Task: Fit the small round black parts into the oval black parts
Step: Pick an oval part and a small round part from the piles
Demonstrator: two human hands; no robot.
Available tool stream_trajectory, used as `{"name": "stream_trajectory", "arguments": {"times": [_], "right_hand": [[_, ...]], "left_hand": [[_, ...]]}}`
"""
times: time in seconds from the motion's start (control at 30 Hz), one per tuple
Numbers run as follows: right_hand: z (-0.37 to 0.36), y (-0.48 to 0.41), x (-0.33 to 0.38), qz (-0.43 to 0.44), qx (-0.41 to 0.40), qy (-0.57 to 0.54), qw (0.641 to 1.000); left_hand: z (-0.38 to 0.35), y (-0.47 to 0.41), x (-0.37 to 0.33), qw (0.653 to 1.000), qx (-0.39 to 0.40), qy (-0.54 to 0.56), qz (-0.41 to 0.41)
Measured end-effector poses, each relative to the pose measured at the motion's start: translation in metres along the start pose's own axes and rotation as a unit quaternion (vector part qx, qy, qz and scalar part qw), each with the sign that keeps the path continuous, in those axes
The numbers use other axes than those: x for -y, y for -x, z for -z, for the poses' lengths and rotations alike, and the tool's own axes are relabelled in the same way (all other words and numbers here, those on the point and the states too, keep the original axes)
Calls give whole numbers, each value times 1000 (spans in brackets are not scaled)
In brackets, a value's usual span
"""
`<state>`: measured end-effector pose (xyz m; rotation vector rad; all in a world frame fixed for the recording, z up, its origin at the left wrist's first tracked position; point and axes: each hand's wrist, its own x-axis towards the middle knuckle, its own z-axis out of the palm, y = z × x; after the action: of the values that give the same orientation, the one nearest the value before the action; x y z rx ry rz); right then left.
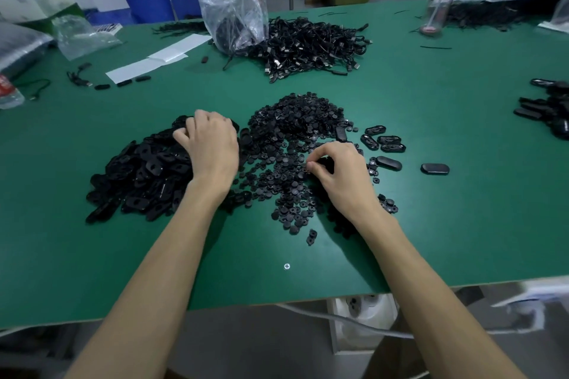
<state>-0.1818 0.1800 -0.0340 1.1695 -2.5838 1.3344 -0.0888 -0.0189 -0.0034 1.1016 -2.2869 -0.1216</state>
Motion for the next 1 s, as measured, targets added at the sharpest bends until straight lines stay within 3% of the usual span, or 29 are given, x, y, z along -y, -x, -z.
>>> {"name": "stream_trajectory", "arguments": {"times": [0.07, 0.13, 0.17, 0.23, 0.33, 0.43, 0.57, 0.77, 0.83, 1.0], "right_hand": [[0, 1, 1, 1, -13, -8, 1000], [1, 1, 2, -4, -34, -32, 999], [2, 1, 2, -8, -45, -45, 998], [3, 2, 3, -15, -58, -65, 996], [3, 3, 4, -11, -73, -73, 995], [3, 3, 4, 2, -69, -57, 996], [3, 4, 5, 4, -58, -63, 996], [6, 4, 7, -17, -73, -194, 978], [8, 3, 9, -29, -80, -257, 963], [11, 2, 6, -81, -63, -366, 925]], "left_hand": [[6, -4, -6, 982, 32, 182, 40], [12, 2, -20, 895, 137, 414, 93], [12, 8, -27, 854, 185, 476, 99], [7, 21, -36, 821, 243, 512, 65], [-6, 39, -35, 791, 264, 550, 48], [-11, 42, -26, 737, 267, 616, 83], [-8, 38, -17, 689, 259, 666, 124], [-5, 37, -15, 597, 316, 726, 127], [-5, 38, -13, 592, 345, 719, 116], [-10, 41, -15, 627, 363, 683, 96]]}}
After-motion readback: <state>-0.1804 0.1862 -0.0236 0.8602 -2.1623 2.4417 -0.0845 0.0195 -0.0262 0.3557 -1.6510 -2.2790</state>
